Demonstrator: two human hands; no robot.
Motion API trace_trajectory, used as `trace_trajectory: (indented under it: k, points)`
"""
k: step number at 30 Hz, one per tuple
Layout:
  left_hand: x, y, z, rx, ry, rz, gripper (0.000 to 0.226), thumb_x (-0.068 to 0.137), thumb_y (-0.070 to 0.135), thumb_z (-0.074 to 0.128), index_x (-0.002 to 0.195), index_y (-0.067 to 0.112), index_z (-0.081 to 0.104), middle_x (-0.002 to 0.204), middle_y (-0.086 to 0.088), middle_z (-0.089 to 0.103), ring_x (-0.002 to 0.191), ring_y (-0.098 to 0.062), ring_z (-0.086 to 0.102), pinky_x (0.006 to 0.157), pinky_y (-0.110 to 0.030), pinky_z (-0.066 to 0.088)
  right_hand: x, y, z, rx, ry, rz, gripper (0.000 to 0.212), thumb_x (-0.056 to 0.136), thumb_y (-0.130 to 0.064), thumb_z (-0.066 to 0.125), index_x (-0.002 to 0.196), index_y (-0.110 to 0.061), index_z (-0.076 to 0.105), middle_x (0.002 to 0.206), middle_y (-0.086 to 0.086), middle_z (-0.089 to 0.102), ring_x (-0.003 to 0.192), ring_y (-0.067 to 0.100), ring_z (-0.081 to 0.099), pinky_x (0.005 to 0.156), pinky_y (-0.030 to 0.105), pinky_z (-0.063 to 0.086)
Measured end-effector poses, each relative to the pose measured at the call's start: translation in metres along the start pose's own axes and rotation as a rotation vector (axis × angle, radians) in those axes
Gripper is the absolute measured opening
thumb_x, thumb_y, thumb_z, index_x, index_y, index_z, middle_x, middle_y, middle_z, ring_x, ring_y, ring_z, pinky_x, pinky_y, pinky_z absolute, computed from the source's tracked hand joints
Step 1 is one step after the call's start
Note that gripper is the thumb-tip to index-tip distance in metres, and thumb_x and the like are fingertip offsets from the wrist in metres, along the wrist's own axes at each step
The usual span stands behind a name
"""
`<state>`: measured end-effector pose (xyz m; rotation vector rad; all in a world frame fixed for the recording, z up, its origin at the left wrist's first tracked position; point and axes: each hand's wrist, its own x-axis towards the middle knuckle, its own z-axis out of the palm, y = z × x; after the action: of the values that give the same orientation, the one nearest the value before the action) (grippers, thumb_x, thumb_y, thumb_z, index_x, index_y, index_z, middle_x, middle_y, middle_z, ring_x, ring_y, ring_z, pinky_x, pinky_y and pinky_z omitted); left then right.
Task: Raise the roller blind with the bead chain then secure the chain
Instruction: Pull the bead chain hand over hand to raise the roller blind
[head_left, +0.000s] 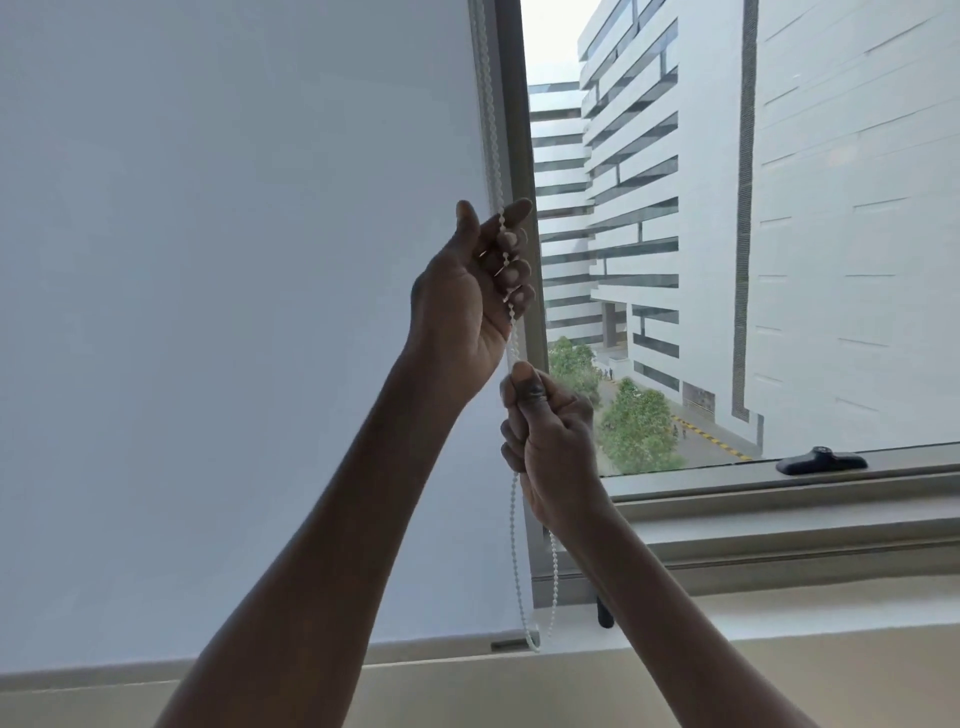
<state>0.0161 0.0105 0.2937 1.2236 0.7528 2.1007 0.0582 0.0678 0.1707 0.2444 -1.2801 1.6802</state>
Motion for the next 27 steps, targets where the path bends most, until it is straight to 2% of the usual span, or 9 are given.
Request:
trace_trajectory:
  k: [3,5,7,14,19,21,24,26,27]
  points:
    - [-0.003,-0.011,0.005,-0.009,0.092,0.000,0.044,0.099,0.054,0.040,0.076,0.023,0.062,0.053,0.010,0.036,0.043,-0.005,0.021,0.040,-0.020,0.015,-0.001,0.002,-0.002,-0.039,-0.001,-0.010,0.039,0.097,-0.026,0.050,0.059,-0.023,0.054,0.044,-0.009,0.023,0.036,0.005,0.015,0.038,0.013,0.015]
    - [-0.005,-0.018,0.006,0.038,0.202,0.011,0.049,0.094,0.059,0.047,0.059,0.025,0.047,0.046,0.010,0.031,0.040,-0.007,0.017,0.036,-0.022,0.013,-0.004,0.006,-0.006,-0.095,0.017,0.004,0.041,0.096,-0.022,0.048,0.056,-0.025,0.054,0.044,-0.009,0.024,0.036,0.005,0.016,0.038,0.015,0.015]
    - [-0.010,-0.029,0.003,0.046,0.263,0.005,0.055,0.092,0.057,0.054,0.052,0.024,0.038,0.043,0.010,0.028,0.038,-0.007,0.015,0.035,-0.022,0.013,-0.012,0.012,-0.013,-0.133,0.038,0.024,0.042,0.096,-0.020,0.047,0.054,-0.025,0.053,0.044,-0.008,0.025,0.037,0.005,0.017,0.038,0.016,0.014]
    - [-0.022,-0.058,-0.019,-0.021,0.296,0.033,0.057,0.094,0.043,0.059,0.045,0.024,0.035,0.042,0.011,0.023,0.035,-0.006,0.016,0.031,-0.019,0.015,-0.024,0.036,-0.030,-0.127,0.037,0.085,0.041,0.096,-0.021,0.047,0.056,-0.024,0.057,0.042,-0.011,0.033,0.035,0.005,0.022,0.038,0.015,0.020]
    - [-0.036,-0.067,-0.035,0.066,0.367,0.085,0.057,0.095,0.038,0.059,0.045,0.025,0.033,0.042,0.010,0.023,0.035,-0.006,0.017,0.034,-0.018,0.016,-0.029,0.048,-0.037,-0.209,-0.047,0.152,0.035,0.092,-0.026,0.050,0.058,-0.023,0.054,0.044,-0.010,0.036,0.036,0.006,0.026,0.040,0.017,0.022]
    - [-0.044,-0.074,-0.044,0.088,0.384,0.087,0.058,0.094,0.038,0.059,0.045,0.024,0.033,0.041,0.010,0.023,0.035,-0.006,0.017,0.035,-0.017,0.015,-0.031,0.049,-0.043,-0.234,-0.127,0.155,0.031,0.092,-0.023,0.051,0.064,-0.012,0.056,0.047,-0.006,0.043,0.041,0.008,0.033,0.043,0.020,0.027]
    - [-0.051,-0.082,-0.053,0.091,0.386,0.098,0.059,0.094,0.038,0.059,0.042,0.024,0.036,0.038,0.010,0.025,0.033,-0.006,0.019,0.035,-0.016,0.018,-0.021,0.033,-0.046,-0.323,-0.170,0.143,0.022,0.082,-0.011,0.050,0.086,-0.001,0.070,0.071,0.010,0.067,0.066,0.015,0.055,0.062,0.025,0.042]
    - [-0.054,-0.085,-0.057,0.109,0.365,0.119,0.058,0.095,0.037,0.058,0.041,0.024,0.038,0.038,0.010,0.026,0.034,-0.006,0.020,0.036,-0.017,0.021,-0.005,0.015,-0.042,-0.336,-0.154,0.128,0.042,0.075,-0.008,0.048,0.111,0.000,0.069,0.100,0.021,0.071,0.088,0.021,0.060,0.080,0.028,0.046]
    - [-0.054,-0.086,-0.057,0.126,0.356,0.125,0.058,0.095,0.037,0.058,0.041,0.024,0.040,0.039,0.010,0.028,0.035,-0.006,0.021,0.036,-0.018,0.022,0.003,0.004,-0.036,-0.340,-0.145,0.104,0.044,0.076,-0.010,0.049,0.116,-0.002,0.066,0.107,0.020,0.071,0.094,0.022,0.061,0.086,0.032,0.047]
